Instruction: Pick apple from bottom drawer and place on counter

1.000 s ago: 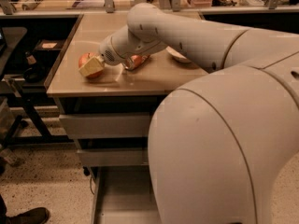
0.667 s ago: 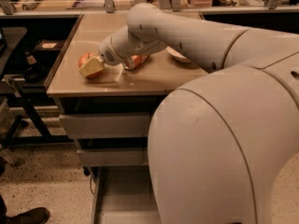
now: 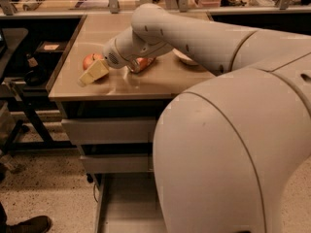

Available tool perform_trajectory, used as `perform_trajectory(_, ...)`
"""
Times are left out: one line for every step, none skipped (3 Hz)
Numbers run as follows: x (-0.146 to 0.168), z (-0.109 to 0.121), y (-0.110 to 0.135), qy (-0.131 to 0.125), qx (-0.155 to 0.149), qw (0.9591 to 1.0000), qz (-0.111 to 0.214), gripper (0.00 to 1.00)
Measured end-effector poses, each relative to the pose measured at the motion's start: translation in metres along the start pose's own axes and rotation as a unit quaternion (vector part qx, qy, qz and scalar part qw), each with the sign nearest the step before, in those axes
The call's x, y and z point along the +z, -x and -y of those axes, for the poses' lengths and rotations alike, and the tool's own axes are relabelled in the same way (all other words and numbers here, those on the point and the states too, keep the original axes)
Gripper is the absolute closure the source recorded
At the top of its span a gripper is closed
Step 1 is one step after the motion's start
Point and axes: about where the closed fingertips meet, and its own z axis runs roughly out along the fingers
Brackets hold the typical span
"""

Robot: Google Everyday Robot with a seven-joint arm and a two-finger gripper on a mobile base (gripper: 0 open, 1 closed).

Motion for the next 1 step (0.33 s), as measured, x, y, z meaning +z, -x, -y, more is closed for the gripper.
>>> perform_trajectory(0.0000, 0.0000, 0.0000, 0.000, 0.000, 1.0000, 0.000, 0.00)
